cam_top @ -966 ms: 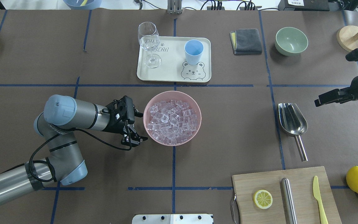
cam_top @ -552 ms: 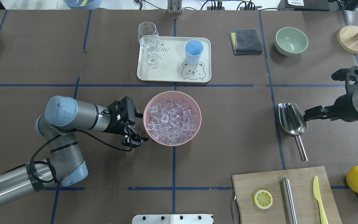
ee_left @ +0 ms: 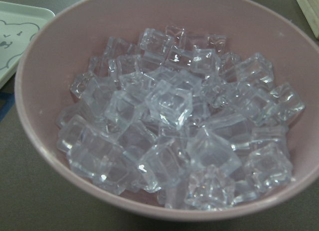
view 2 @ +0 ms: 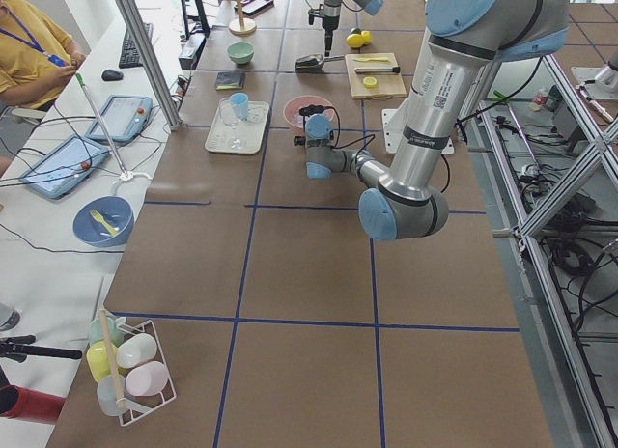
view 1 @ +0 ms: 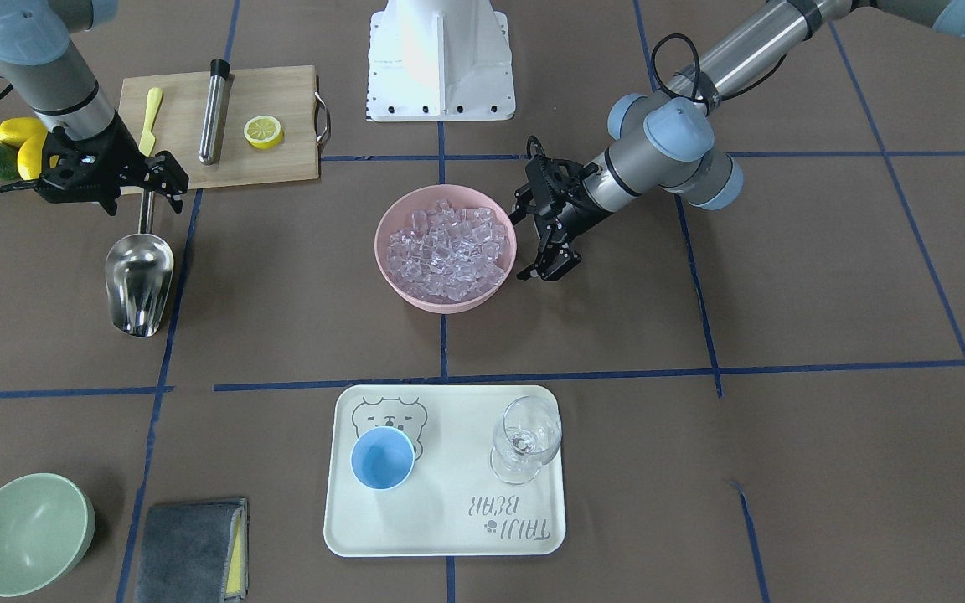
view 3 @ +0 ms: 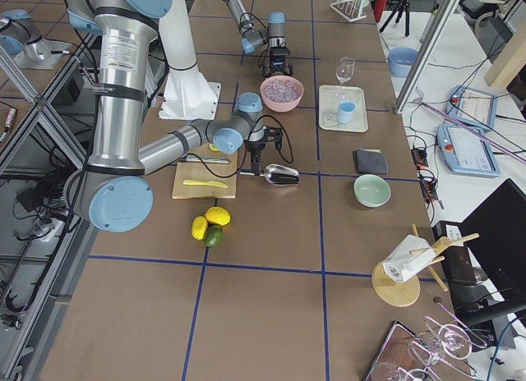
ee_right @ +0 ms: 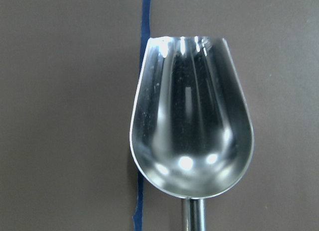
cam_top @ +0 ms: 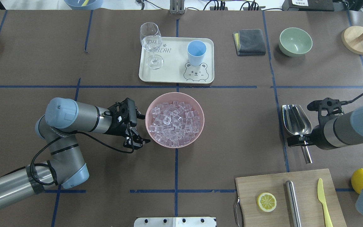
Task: Put ice in cup with scoop
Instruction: 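Reach the right gripper to the metal scoop handle and grasp it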
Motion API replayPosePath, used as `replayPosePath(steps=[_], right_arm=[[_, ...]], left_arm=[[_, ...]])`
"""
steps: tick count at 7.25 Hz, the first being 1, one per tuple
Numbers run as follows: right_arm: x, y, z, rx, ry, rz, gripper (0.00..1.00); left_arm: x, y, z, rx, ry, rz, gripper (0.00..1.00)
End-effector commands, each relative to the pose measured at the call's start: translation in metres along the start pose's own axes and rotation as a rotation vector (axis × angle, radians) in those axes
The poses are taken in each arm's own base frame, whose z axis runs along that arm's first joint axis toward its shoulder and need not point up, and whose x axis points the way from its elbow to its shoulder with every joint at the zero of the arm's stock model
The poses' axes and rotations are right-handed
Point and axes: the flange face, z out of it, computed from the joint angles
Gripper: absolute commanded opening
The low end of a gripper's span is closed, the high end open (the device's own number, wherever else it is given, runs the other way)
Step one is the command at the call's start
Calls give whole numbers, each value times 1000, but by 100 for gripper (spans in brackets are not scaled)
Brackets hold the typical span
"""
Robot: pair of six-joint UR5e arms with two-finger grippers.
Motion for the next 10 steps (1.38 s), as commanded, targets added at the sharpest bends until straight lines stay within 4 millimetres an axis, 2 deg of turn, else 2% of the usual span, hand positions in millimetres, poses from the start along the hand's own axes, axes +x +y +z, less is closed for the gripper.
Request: replayPosePath(steps=[1, 3, 4, 5, 6, 8, 10], right_arm=[[-2, 14, 22, -35, 26, -22, 87], [5, 18, 25, -51, 31, -24, 70], [5, 18, 25, -56, 35, -20, 57], [7, 18, 26, -58, 39, -19, 37], [9, 19, 26, -58, 42, -18, 0], [5, 18, 20, -51, 30, -23, 0], [-12, 21, -1, -40, -6, -52, 0]], left_arm=[[0, 0, 0, 2, 0, 1, 100], [-1, 0, -1, 2, -1, 1, 100], [0, 0, 0, 2, 0, 1, 100], [-1, 0, -1, 2, -1, 1, 100], [0, 0, 0, 2, 0, 1, 100], [0, 0, 0, 2, 0, 1, 100], [-1, 0, -1, 2, -1, 1, 100]])
